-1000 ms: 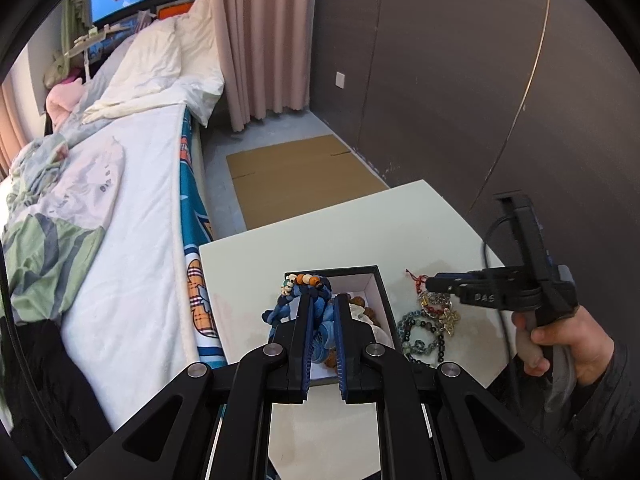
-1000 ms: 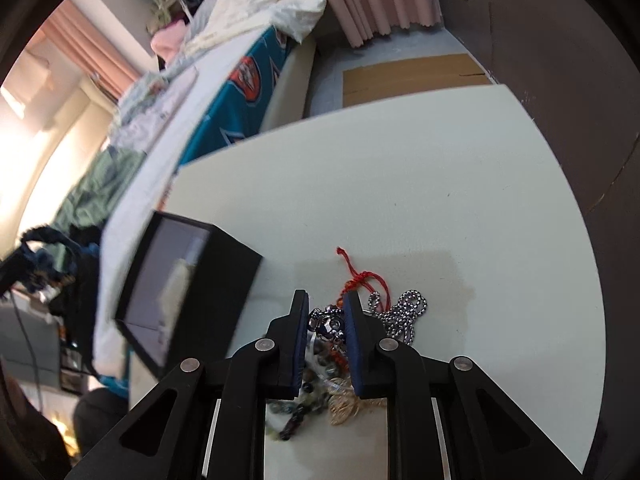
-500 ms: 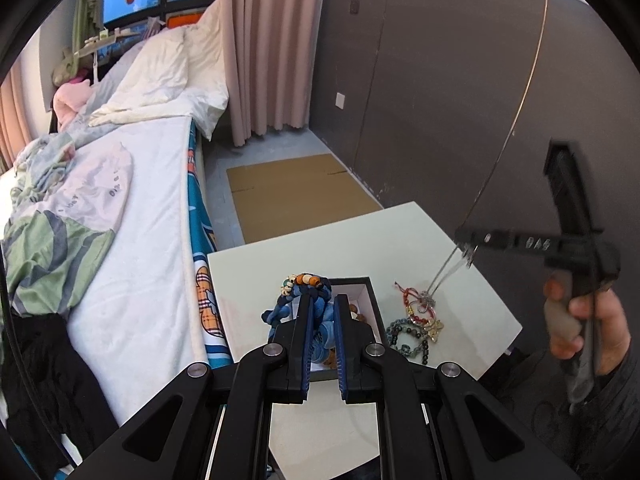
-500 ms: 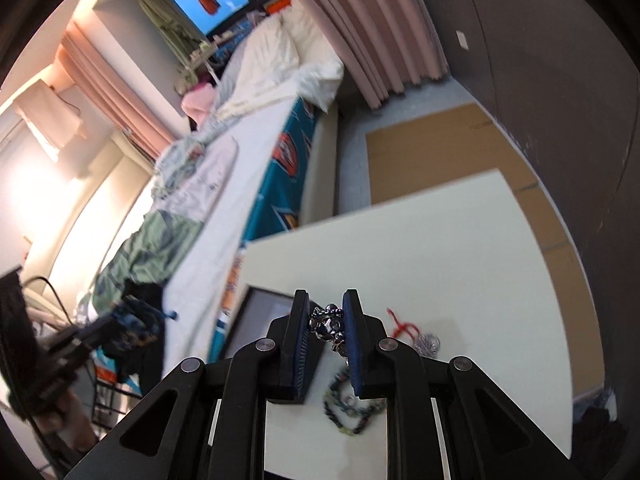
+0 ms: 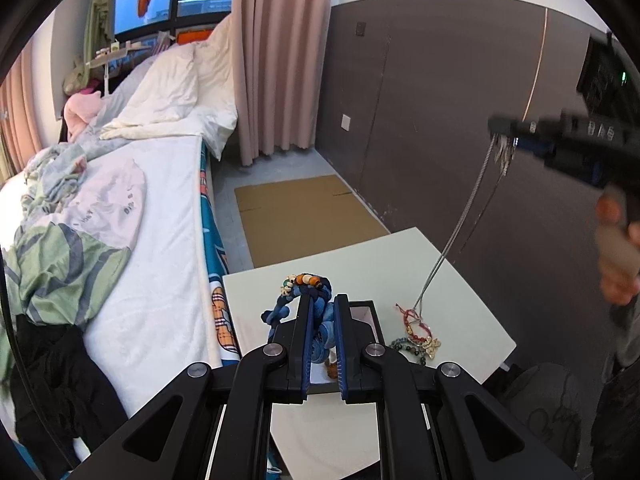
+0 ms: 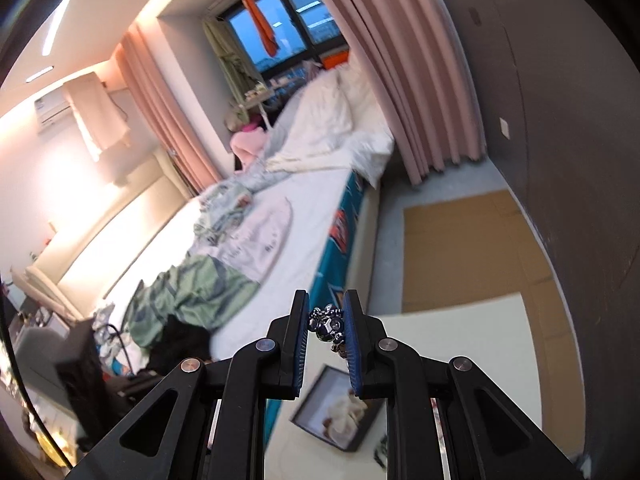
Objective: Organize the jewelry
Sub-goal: 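Release the blue bracelet into the box with the left gripper while the right gripper drops the silver chain in, then reach the left gripper to the dark bead bracelet and grasp it, then lower the dark bead bracelet into the box and open the left gripper, then grasp the silver hoop earring with the right gripper and drop it into the box, then reach the left gripper to the grey-blue bead bracelet and grasp it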
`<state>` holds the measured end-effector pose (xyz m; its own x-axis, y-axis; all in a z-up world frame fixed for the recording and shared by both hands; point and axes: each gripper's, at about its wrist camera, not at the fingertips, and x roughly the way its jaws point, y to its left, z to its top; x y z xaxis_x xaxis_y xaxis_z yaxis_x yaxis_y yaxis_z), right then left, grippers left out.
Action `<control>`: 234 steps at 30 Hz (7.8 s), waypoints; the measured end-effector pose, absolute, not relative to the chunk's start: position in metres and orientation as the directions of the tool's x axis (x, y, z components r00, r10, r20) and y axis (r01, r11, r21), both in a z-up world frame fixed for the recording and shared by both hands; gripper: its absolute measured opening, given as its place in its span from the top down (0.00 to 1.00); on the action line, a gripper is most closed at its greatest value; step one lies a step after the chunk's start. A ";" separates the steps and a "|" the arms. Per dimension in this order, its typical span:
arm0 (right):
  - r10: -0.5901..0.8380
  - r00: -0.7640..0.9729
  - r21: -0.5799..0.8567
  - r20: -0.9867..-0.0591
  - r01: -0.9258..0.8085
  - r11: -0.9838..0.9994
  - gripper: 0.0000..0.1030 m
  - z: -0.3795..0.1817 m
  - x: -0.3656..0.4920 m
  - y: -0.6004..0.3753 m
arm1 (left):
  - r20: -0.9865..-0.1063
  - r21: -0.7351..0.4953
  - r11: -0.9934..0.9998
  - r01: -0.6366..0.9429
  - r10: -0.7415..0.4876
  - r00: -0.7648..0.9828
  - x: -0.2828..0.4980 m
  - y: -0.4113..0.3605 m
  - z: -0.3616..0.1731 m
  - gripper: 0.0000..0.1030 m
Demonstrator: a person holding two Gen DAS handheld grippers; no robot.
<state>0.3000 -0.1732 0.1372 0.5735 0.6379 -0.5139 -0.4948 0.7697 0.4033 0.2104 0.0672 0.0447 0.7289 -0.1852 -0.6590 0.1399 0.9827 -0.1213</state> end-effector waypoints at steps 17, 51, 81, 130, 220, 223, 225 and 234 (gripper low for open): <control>0.705 0.545 0.340 -0.454 -0.625 0.703 0.82 0.204 0.287 -0.104 | -0.639 -0.122 0.987 0.101 -0.156 0.753 0.201 0.083 0.057 0.90; 0.679 0.420 0.503 -0.602 -0.462 0.731 0.38 0.025 0.315 -0.147 | -0.705 -0.082 0.990 0.114 -0.139 0.696 0.225 0.063 0.034 0.90; 0.607 0.465 0.573 -0.644 -0.233 0.786 0.26 -0.026 0.295 -0.284 | -0.801 -0.123 0.967 0.224 -0.229 0.552 0.266 -0.033 -0.025 0.38; 0.546 0.339 0.521 -0.766 -0.170 0.837 0.26 -0.106 0.302 -0.271 | -0.830 -0.144 0.952 0.272 -0.266 0.491 0.264 -0.069 -0.070 0.93; 0.580 0.463 0.456 -0.671 -0.359 0.814 0.16 -0.029 0.278 -0.219 | -0.706 -0.248 0.960 0.128 -0.269 0.655 0.210 0.042 -0.015 0.02; 0.543 0.471 0.414 -0.695 -0.356 0.838 0.16 -0.031 0.276 -0.232 | -0.711 -0.237 0.958 0.159 -0.282 0.644 0.211 0.027 -0.016 0.02; 0.529 0.472 0.401 -0.705 -0.350 0.847 0.16 -0.033 0.275 -0.240 | -0.717 -0.240 0.956 0.170 -0.293 0.633 0.212 0.019 -0.018 0.02; 0.486 0.469 0.395 -0.737 -0.285 0.873 0.16 -0.046 0.272 -0.282 | -0.753 -0.213 0.938 0.274 -0.336 0.565 0.223 -0.034 -0.036 0.21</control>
